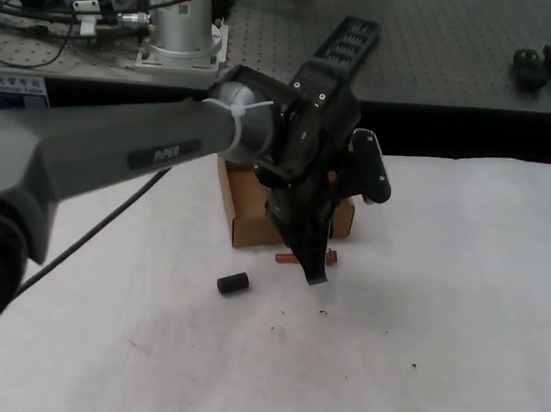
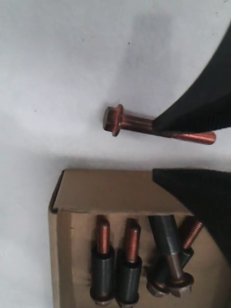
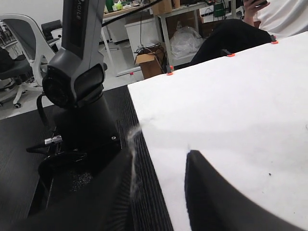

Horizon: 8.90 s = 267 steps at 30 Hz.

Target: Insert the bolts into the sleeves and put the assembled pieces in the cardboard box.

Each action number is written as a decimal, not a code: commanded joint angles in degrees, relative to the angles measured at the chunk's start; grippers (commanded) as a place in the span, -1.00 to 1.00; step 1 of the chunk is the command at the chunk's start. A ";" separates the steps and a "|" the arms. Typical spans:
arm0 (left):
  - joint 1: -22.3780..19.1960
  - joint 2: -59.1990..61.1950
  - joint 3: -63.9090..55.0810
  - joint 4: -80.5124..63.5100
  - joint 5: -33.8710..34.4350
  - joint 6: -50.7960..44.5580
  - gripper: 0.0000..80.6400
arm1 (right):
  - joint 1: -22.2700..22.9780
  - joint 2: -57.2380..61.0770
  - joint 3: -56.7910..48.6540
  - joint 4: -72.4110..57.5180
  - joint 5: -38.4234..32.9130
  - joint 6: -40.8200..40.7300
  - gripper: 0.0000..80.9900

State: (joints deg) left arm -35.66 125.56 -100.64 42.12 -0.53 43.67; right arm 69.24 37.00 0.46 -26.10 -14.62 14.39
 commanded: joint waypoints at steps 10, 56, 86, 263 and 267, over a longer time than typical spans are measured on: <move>-0.13 4.61 -4.30 6.63 1.15 3.52 -0.52 | 0.28 -0.29 -0.46 -2.06 3.72 2.34 -0.30; -0.81 8.54 -4.65 3.21 0.53 8.34 -0.98 | 0.28 -0.29 -0.46 -1.29 3.72 2.33 -0.30; 1.12 -44.99 28.44 -9.88 17.95 -27.15 -0.98 | 0.14 -0.29 -10.93 28.49 5.80 -4.50 -0.30; 0.49 -57.62 88.25 -107.43 36.47 -59.02 -0.98 | -17.16 25.08 -5.55 -20.56 1.19 -24.76 -0.86; -1.23 -51.87 88.17 -113.30 37.45 -55.66 -0.98 | -17.16 28.07 -5.55 -20.74 1.19 -24.21 -0.86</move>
State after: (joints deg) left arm -35.88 71.67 -11.76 -66.90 35.87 -14.00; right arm 51.91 63.12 -5.18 -44.39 -15.11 -10.78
